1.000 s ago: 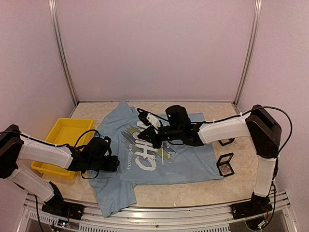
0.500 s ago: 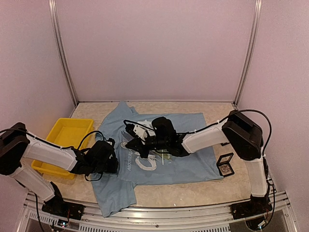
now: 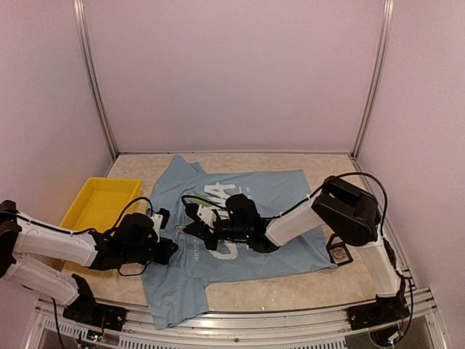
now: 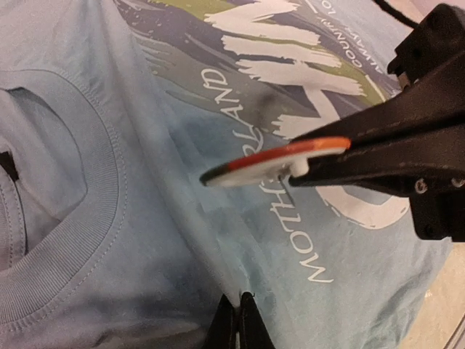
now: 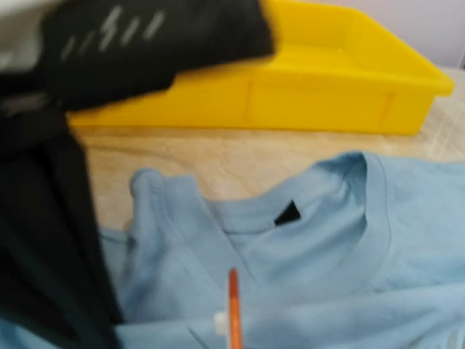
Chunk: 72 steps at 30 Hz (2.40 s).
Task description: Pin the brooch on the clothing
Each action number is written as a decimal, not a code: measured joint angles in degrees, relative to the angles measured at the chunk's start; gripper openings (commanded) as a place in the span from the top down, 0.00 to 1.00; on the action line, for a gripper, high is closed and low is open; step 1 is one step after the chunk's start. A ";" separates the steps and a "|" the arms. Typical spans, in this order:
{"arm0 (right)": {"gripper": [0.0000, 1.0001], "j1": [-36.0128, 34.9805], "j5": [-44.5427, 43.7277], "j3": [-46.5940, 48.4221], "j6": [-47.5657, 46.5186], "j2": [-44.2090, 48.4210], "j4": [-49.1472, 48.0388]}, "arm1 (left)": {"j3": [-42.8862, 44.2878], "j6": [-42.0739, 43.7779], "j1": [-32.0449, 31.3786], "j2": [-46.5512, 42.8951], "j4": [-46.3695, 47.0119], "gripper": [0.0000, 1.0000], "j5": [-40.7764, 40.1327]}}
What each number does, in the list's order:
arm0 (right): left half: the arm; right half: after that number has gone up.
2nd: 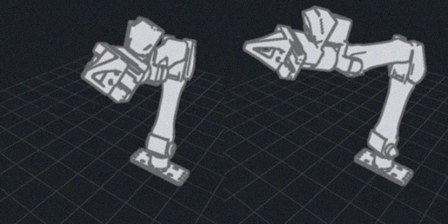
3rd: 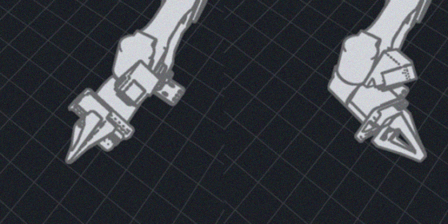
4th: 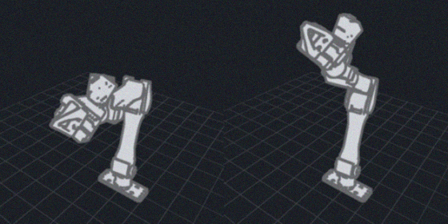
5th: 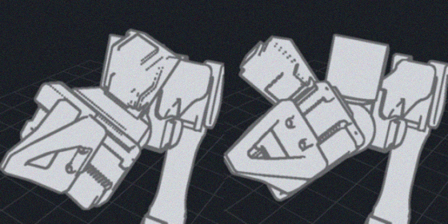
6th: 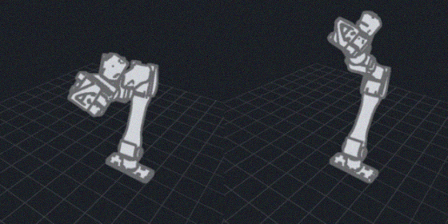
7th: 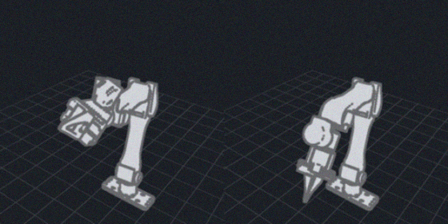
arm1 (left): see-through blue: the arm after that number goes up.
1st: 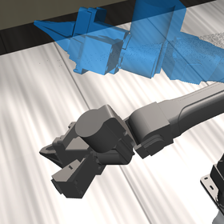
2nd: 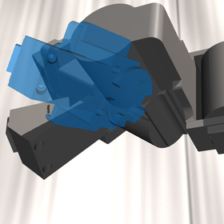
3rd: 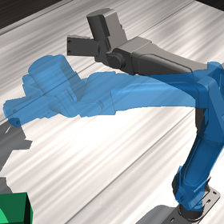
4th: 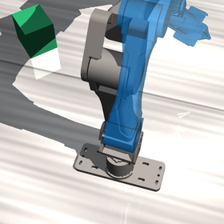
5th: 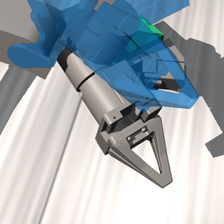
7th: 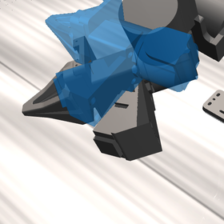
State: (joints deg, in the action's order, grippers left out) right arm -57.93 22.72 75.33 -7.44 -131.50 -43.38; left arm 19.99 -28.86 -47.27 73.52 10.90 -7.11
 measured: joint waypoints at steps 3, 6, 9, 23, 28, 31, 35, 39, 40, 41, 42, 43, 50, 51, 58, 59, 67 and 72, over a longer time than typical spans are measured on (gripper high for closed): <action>1.00 -0.46 -0.61 -1.46 -0.66 -0.33 -3.50 | -0.94 0.98 1.84 -2.82 2.25 1.00 3.89; 1.00 -0.61 -1.33 -2.69 -0.92 -0.55 -6.12 | -1.49 1.44 2.71 -4.59 3.65 1.00 6.51; 1.00 -0.76 -2.23 -3.32 -1.14 -1.05 -8.04 | -1.51 1.92 3.13 -4.92 4.76 1.00 8.46; 1.00 -1.92 -4.42 -6.43 -2.12 -2.38 -12.94 | -1.51 2.12 4.94 -4.90 5.79 1.00 11.78; 1.00 -2.10 -4.74 -6.51 -2.80 -2.67 -13.60 | -1.51 2.12 5.33 -4.90 5.81 1.00 12.37; 1.00 -2.56 -4.72 -6.01 -3.15 -3.45 -13.64 | -1.51 2.12 5.35 -4.90 5.81 1.00 12.52; 1.00 -3.32 -4.74 -5.62 -3.43 -4.26 -13.66 | -1.51 2.12 5.51 -4.92 5.81 1.00 12.52; 1.00 -3.61 -4.37 -5.62 -2.99 -4.26 -14.14 | -1.51 2.10 5.75 -5.40 5.79 1.00 12.70; 1.00 -3.61 -4.24 -5.62 -2.86 -4.26 -14.16 | -1.51 2.10 5.77 -5.40 5.79 0.97 12.72; 1.00 -3.56 -3.93 -5.62 -2.60 -4.26 -14.16 | -1.51 2.08 5.79 -5.42 5.75 0.91 12.70; 1.00 -3.52 -3.58 -5.62 -2.25 -4.26 -14.14 | -1.51 2.05 5.77 -5.42 5.68 0.82 12.70; 1.00 -3.48 -3.32 -5.62 -1.92 -4.26 -14.14 | -1.51 2.05 5.77 -5.44 5.64 0.76 12.66; 1.00 -2.82 3.37 -5.73 2.69 -4.26 -15.30 | -3.91 1.05 5.22 -10.34 5.31 0.57 8.22; 1.00 -2.82 4.70 -5.73 3.15 -4.26 -15.50 | -5.20 0.94 4.72 -12.50 5.64 0.57 6.86; 1.00 -2.82 8.70 -5.73 5.42 -4.28 -15.72 | -11.85 0.87 3.17 -20.90 7.87 0.60 1.07; 1.00 -2.82 8.72 -5.73 5.51 -4.28 -15.74 | -12.11 0.87 3.15 -21.18 8.04 0.60 0.50; 1.00 -2.80 5.75 -6.32 4.31 -4.00 -15.80 | -12.17 0.94 -2.12 -21.07 8.04 0.60 -5.35; 1.00 -2.25 1.68 -10.03 2.78 -1.01 -15.80 | -9.60 1.01 -9.46 -21.07 3.74 0.55 -12.90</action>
State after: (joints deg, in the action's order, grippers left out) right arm -60.18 24.40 65.30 -4.67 -132.51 -59.18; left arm 10.39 -27.86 -56.73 52.45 14.63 -20.01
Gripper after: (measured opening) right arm 0.007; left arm 0.426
